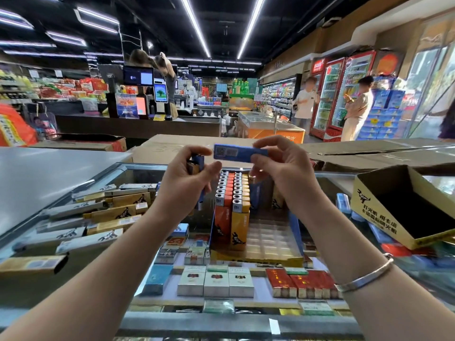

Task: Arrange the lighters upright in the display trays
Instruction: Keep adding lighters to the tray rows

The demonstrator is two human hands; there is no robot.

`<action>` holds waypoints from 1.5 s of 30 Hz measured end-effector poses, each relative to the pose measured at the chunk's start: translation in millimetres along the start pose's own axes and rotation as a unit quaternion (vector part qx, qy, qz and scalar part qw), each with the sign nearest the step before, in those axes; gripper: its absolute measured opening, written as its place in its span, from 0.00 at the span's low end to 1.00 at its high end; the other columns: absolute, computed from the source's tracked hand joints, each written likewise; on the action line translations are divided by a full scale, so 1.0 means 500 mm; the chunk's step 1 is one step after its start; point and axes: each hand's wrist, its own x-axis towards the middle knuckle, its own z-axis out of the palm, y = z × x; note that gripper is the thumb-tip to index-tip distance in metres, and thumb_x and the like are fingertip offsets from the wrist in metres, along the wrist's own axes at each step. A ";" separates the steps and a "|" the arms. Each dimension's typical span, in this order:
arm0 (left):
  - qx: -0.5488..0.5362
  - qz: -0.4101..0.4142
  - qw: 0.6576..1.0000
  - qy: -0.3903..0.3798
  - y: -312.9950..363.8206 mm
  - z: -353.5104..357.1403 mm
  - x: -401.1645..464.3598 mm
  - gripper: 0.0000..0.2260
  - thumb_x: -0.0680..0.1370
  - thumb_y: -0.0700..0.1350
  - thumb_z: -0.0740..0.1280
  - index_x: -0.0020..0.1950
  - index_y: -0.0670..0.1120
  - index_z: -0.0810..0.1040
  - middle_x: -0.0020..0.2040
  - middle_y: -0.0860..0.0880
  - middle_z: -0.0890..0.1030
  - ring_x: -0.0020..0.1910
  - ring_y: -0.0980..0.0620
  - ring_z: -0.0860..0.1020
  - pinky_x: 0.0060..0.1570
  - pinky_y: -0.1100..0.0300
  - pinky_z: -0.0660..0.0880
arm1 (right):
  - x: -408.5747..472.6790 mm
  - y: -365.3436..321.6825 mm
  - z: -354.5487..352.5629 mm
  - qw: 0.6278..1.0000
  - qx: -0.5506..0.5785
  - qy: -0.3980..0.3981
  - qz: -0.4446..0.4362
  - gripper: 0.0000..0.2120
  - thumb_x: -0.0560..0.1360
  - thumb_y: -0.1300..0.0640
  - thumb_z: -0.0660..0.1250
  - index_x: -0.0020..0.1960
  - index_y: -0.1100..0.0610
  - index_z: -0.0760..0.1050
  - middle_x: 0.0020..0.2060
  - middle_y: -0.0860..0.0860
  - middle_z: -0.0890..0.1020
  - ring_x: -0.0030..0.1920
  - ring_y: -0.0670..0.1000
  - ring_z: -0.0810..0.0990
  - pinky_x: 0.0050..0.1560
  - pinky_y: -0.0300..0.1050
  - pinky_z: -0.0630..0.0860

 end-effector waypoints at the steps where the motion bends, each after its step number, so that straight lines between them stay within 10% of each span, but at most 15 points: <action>1: 0.011 0.001 1.000 0.000 -0.002 0.000 0.000 0.11 0.70 0.47 0.67 0.51 0.50 0.72 0.28 0.52 0.76 0.27 0.58 0.75 0.30 0.67 0.74 | 0.003 -0.001 -0.009 0.999 0.023 0.024 0.004 0.10 0.73 0.71 0.65 0.46 0.56 0.76 0.37 0.52 0.81 0.32 0.47 0.80 0.33 0.38 0.77; 9: 0.046 -0.001 0.999 -0.013 -0.015 0.005 0.001 0.07 0.74 0.42 0.67 0.50 0.49 0.72 0.32 0.51 0.74 0.28 0.59 0.74 0.30 0.68 0.73 | 0.023 0.001 -0.081 0.991 -0.002 0.126 0.034 0.10 0.73 0.69 0.65 0.45 0.54 0.77 0.35 0.55 0.77 0.23 0.47 0.71 0.23 0.37 0.68; 25: 0.085 -0.030 0.995 -0.033 -0.022 0.006 0.002 0.07 0.75 0.43 0.68 0.51 0.50 0.73 0.43 0.47 0.75 0.32 0.64 0.77 0.29 0.71 0.72 | 0.013 0.006 -0.077 0.970 -0.107 -0.146 0.163 0.08 0.69 0.72 0.69 0.45 0.62 0.77 0.43 0.61 0.79 0.35 0.53 0.82 0.33 0.36 0.78; 45: 0.083 -0.023 0.996 0.007 -0.041 -0.003 0.010 0.06 0.75 0.52 0.62 0.48 0.51 0.71 0.40 0.49 0.79 0.37 0.59 0.80 0.34 0.67 0.76 | 0.007 0.034 -0.039 0.930 -0.349 -0.113 -0.011 0.10 0.73 0.69 0.67 0.46 0.56 0.72 0.38 0.51 0.77 0.39 0.50 0.80 0.40 0.47 0.81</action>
